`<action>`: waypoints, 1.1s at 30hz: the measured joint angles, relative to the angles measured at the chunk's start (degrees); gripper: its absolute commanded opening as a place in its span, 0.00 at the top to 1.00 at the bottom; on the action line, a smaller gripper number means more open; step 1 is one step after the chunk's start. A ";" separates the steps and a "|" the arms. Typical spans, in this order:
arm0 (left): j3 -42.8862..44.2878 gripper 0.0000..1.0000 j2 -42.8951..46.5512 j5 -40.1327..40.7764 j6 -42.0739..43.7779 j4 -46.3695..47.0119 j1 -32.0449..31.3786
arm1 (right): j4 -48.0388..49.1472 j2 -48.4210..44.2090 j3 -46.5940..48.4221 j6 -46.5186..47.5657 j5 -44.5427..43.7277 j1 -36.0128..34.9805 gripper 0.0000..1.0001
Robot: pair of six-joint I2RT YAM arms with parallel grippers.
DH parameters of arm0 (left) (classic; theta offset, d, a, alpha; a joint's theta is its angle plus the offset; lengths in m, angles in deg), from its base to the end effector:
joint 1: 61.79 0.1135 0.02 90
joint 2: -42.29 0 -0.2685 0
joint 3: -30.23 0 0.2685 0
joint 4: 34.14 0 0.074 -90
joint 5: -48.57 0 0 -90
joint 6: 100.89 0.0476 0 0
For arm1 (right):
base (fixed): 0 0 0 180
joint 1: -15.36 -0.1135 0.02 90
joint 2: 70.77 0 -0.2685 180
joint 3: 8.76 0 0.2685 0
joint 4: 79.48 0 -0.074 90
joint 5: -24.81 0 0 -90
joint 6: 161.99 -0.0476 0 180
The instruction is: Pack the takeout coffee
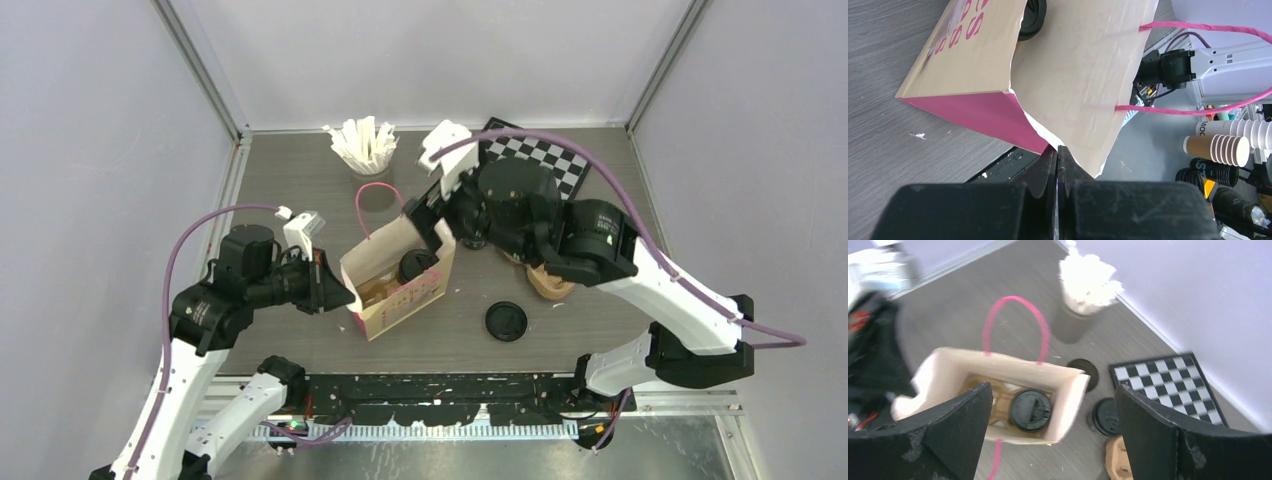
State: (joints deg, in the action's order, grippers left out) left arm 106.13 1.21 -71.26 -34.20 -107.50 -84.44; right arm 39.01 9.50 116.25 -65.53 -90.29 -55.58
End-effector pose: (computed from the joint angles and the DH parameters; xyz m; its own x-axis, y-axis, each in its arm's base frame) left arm 0.1092 -0.0712 0.3714 -0.8024 -0.0372 -0.5957 0.4090 0.6926 -0.5941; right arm 0.1097 0.2557 0.5333 -0.0122 -0.3474 -0.9376 -0.7293 0.6446 -0.2293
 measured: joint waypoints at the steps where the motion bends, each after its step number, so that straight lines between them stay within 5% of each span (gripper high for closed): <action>1: 0.17 1.00 -0.22 0.31 0.00 -0.31 0.02 | 0.09 0.02 -0.02 -0.83 -0.48 1.79 0.03; 7: 0.98 1.00 -0.26 1.99 0.44 -1.55 0.00 | 3.23 -1.79 -6.60 -7.10 -1.07 19.06 0.05; 15: 1.40 1.00 -0.13 3.08 1.29 -2.54 0.00 | 8.17 -1.75 -20.61 -11.82 8.70 38.51 0.04; 22: 1.53 1.00 0.09 3.02 1.42 -3.56 0.02 | 18.32 3.41 -38.10 -11.56 14.08 41.51 0.07; 33: 1.53 1.00 0.98 2.75 1.73 -4.26 0.02 | 30.75 7.43 -45.68 -10.29 19.93 41.31 0.11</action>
State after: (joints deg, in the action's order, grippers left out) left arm 107.66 2.19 -68.50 -32.47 -111.76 -84.42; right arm 69.76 16.93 70.57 -75.82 -70.36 -14.27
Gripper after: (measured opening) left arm 0.009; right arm 0.897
